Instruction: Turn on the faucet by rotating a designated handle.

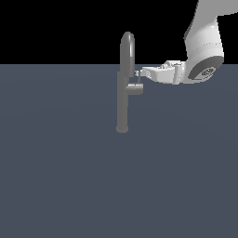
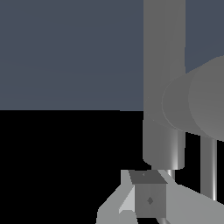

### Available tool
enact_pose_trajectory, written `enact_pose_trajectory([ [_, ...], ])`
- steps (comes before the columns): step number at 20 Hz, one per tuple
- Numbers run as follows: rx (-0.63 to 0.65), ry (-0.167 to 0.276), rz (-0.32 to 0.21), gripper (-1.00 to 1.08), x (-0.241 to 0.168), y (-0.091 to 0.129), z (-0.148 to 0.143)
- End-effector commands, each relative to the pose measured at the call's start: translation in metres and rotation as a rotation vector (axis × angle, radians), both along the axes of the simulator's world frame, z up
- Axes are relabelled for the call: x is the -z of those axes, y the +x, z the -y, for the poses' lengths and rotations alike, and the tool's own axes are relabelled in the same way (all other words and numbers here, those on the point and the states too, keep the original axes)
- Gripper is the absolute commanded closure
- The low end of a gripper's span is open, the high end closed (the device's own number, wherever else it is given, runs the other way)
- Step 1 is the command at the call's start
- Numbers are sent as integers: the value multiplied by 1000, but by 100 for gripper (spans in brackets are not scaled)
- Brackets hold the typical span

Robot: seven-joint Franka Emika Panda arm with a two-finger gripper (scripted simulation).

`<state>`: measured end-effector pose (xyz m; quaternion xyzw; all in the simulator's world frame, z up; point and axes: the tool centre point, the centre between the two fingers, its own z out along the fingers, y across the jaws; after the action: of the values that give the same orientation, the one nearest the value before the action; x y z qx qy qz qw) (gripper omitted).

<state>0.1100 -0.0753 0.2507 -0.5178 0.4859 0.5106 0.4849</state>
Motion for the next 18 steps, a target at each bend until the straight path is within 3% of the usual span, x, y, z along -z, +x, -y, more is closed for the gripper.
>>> enact_pose_trajectory([
  [1, 9, 9, -8, 108, 3, 1, 0],
  [8, 8, 8, -7, 108, 2, 1, 0],
  [18, 8, 8, -7, 108, -6, -18, 0],
])
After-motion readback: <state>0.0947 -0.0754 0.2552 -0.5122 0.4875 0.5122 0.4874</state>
